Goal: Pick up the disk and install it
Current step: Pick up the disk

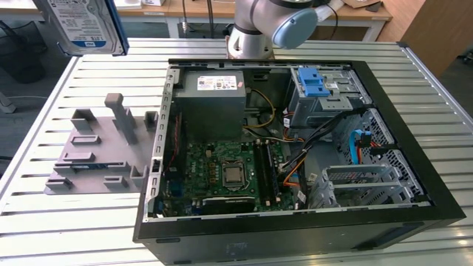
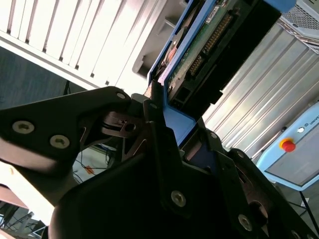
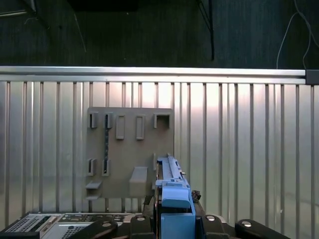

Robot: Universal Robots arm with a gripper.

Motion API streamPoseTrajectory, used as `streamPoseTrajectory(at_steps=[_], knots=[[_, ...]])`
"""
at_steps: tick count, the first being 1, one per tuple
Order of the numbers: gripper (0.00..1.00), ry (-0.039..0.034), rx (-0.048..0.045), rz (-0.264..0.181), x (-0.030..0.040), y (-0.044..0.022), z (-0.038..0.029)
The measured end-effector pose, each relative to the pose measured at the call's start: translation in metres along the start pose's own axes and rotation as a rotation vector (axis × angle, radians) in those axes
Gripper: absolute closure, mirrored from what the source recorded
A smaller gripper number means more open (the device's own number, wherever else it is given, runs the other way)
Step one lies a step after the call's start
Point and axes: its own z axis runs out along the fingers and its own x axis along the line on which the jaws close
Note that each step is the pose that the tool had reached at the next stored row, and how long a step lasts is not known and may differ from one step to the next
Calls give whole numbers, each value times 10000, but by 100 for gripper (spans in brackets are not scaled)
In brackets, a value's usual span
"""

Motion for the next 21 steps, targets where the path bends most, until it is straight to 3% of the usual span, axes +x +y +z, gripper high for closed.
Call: streamPoseTrajectory(at_steps=[4, 11, 21], knots=[[64, 3, -20, 1, 30, -72, -1], [64, 4, -74, 3, 56, -253, -3], [64, 4, -119, 5, 131, -433, -7]])
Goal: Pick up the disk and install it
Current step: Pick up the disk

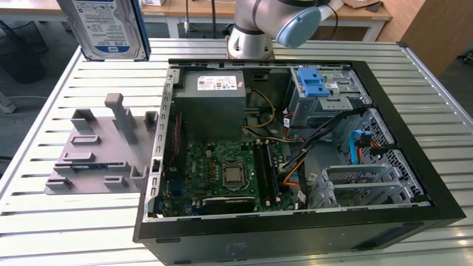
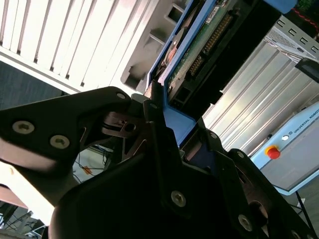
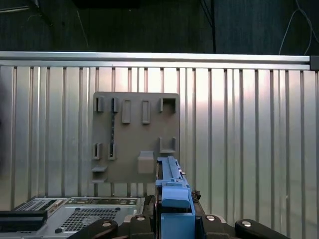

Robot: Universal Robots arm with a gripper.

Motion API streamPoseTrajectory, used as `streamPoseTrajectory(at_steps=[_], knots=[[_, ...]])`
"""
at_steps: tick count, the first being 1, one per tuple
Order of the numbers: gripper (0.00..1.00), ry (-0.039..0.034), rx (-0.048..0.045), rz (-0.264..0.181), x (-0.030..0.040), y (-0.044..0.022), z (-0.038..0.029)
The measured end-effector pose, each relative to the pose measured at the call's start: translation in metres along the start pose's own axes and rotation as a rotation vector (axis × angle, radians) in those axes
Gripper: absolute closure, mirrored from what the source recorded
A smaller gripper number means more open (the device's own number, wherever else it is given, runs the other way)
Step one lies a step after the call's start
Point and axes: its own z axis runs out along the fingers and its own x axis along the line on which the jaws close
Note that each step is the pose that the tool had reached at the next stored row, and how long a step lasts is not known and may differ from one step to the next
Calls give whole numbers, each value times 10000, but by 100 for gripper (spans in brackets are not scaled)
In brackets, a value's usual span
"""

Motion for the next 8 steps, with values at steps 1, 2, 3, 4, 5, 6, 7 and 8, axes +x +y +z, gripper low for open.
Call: streamPoseTrajectory(at_steps=[1, 2, 3, 4, 5, 6, 7, 8], knots=[[64, 0, -7, 0, 5, -23, -1], [64, 0, -13, 0, 9, -45, -1], [64, 0, -18, 0, 13, -66, -1], [64, 0, -23, 0, 17, -86, -2], [64, 0, -29, 0, 20, -107, -3], [64, 0, -33, 1, 24, -126, -3], [64, 0, -39, 0, 28, -146, -3], [64, 0, -44, 2, 32, -166, -4]])
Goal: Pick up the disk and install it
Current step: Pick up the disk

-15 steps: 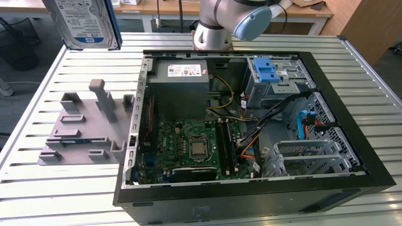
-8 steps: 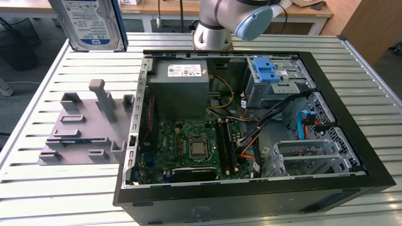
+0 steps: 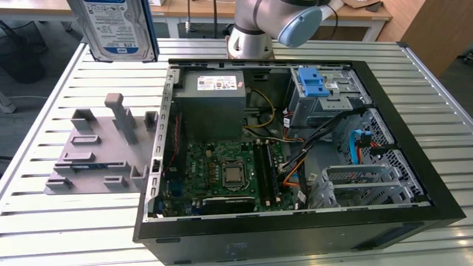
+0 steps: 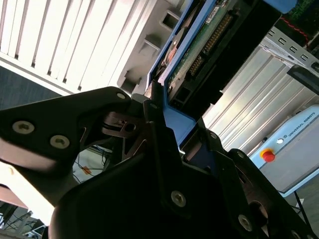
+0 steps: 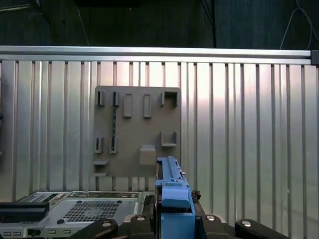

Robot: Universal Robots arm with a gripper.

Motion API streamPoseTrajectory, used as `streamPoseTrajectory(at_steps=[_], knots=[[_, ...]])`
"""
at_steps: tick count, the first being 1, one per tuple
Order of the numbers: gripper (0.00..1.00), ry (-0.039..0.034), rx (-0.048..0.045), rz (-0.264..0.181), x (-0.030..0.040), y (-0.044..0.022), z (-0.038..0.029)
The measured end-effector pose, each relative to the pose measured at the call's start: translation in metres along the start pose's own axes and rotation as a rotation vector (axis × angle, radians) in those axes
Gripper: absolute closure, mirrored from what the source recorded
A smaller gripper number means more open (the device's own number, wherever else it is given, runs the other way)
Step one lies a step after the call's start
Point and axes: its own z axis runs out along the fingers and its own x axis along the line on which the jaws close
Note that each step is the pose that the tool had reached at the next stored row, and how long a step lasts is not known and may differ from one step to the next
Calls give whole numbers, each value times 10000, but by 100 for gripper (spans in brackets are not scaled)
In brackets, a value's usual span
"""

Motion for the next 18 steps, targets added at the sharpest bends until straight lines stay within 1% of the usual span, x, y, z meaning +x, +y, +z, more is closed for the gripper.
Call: streamPoseTrajectory(at_steps=[3, 9, 14, 18], knots=[[64, 1, -9, 0, 8, -43, -1], [64, 1, -9, -1, 14, -51, -2], [64, 1, -9, 0, 56, -60, -4], [64, 1, -9, 0, 87, -87, -5]])
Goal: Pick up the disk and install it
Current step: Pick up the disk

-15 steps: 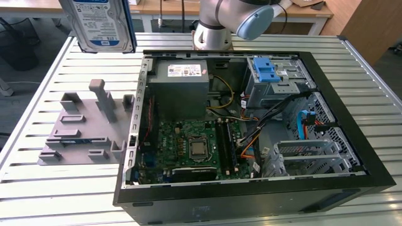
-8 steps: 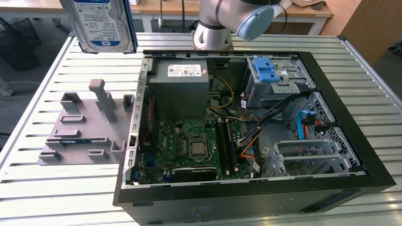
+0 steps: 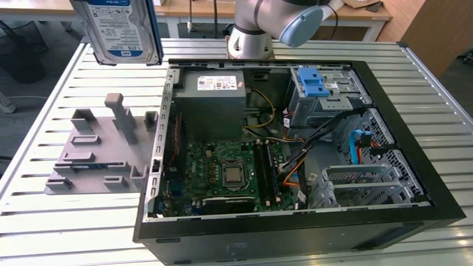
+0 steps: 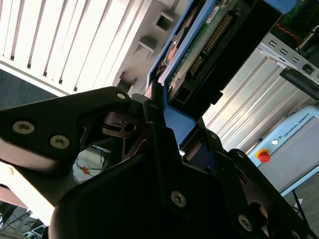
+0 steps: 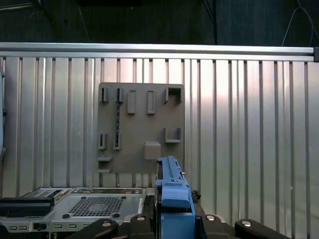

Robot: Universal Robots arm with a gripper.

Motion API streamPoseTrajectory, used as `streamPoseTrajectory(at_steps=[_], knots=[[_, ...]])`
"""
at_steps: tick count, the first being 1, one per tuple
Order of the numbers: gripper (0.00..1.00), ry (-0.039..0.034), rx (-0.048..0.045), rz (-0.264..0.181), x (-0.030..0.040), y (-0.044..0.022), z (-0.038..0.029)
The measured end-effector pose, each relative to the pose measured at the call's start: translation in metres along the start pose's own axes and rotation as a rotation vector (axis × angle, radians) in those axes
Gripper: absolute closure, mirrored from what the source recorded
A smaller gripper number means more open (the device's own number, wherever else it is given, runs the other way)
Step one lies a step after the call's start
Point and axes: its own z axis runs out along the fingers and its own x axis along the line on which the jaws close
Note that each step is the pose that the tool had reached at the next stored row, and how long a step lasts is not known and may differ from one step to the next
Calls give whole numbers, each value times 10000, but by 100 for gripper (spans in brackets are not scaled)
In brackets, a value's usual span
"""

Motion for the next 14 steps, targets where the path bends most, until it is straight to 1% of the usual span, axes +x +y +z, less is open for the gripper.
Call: streamPoseTrajectory(at_steps=[7, 14], knots=[[64, 0, -2, 0, 34, -83, -3], [64, 0, -10, 4, 68, -205, -7]])
